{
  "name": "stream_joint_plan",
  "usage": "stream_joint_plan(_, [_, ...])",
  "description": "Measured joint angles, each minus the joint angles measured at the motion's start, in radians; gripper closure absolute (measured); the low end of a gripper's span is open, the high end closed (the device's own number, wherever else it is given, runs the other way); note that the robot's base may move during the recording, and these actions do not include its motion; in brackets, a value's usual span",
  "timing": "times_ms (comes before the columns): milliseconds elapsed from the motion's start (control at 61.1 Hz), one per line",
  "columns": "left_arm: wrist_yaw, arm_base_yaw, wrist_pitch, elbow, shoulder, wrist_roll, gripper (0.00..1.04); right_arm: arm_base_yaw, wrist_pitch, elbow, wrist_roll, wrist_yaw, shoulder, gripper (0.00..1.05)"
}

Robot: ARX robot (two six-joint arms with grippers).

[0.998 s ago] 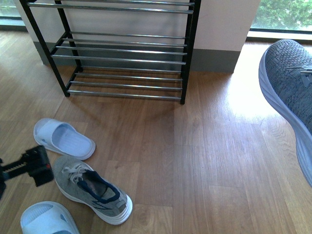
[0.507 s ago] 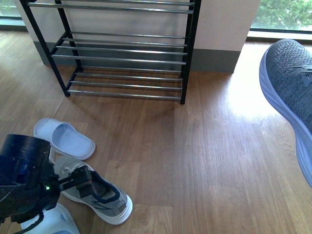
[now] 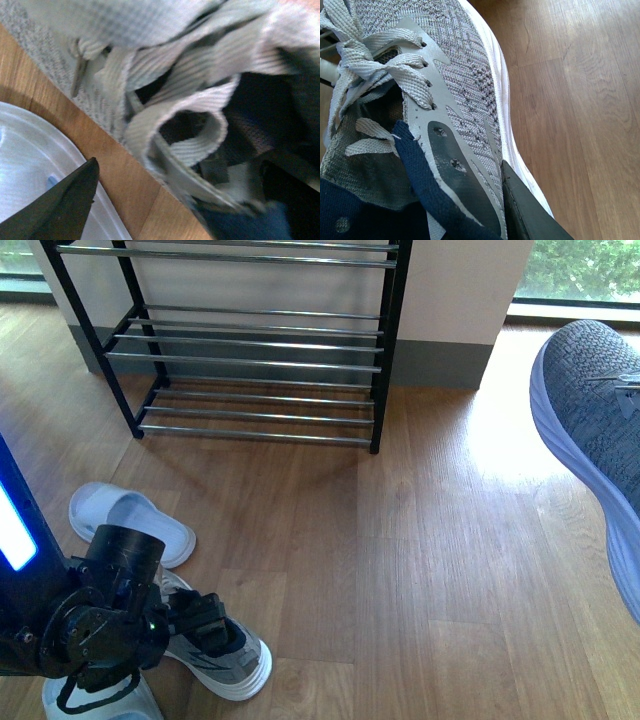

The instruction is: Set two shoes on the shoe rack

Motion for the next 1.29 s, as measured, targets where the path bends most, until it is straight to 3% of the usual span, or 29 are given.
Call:
stream_joint_plan(409, [-0.044,-0.012,-0.005,0.013,0.019,-0.032,0.77,0.0,0.0,0.0,0.0,0.0,0.0,1.03])
stream_joint_plan(622, [-0.081,-0.012,-0.013,0.014,0.021,-0.025,1.0,0.0,0.0,0.0,0.0,0.0,0.0,1.03])
stream_joint_plan(933, [-0.116,-0.008,0.029,-0.059,-0.048,0.176,1.02,0.0,0.0,0.0,0.0,0.0,0.0,1.03])
stream_joint_plan(1292, [-0.151,0.05,0.106,-0.411,-0.538,0.398,1.02,0.0,0.0,0.0,0.0,0.0,0.0,1.03])
